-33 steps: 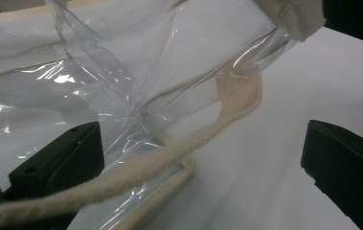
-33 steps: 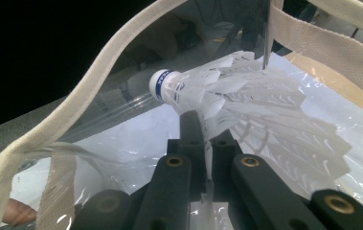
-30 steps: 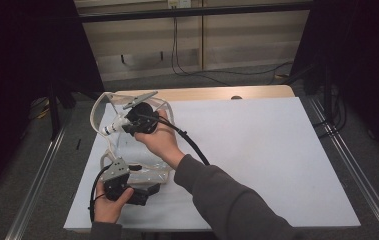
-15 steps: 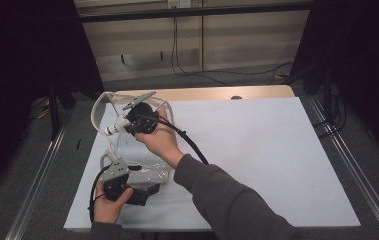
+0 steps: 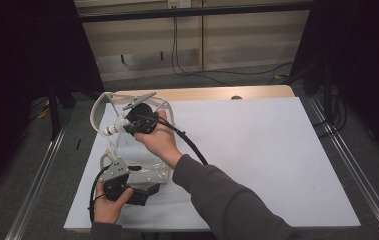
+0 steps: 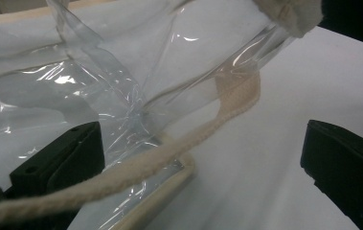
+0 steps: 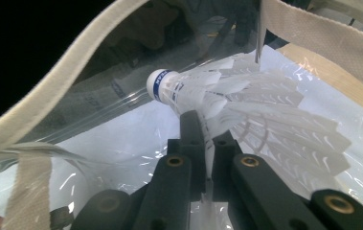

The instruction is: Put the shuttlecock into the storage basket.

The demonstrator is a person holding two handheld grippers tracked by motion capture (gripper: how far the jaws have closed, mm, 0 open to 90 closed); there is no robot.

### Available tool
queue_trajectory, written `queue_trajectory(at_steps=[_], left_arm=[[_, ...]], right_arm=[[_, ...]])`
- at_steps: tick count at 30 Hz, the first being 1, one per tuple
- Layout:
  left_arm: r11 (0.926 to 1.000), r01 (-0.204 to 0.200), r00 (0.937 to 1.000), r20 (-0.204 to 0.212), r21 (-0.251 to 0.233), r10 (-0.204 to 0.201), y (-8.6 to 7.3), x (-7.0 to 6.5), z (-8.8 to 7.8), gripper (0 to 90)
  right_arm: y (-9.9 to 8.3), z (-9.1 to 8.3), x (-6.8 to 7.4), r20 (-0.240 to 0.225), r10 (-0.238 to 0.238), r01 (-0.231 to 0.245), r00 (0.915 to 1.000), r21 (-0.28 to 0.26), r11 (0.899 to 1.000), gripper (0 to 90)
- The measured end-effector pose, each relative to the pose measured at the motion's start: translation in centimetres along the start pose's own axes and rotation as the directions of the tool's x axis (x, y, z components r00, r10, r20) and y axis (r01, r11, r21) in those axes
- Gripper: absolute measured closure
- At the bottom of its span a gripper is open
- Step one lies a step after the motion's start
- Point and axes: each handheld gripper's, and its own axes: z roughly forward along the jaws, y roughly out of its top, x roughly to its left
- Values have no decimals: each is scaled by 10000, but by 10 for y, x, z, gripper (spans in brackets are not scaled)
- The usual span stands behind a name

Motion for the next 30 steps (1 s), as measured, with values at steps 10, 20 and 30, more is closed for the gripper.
queue_trajectory(at_steps=[10, 20, 30], left_arm=[[10000, -69, 10000, 2, -48, 69, 0, 0, 0, 12], [10000, -36, 10000, -11, -1, 36, 0, 0, 0, 12], [10000, -9, 10000, -2, -34, 9, 0, 0, 0, 12]], right_arm=[[-4, 7, -2, 293, -264, 253, 9992, 365, 9990, 883], [-6, 6, 1, 374, -374, 359, 9986, 417, 9985, 882], [-7, 7, 3, 224, -361, 352, 9991, 383, 9986, 881]])
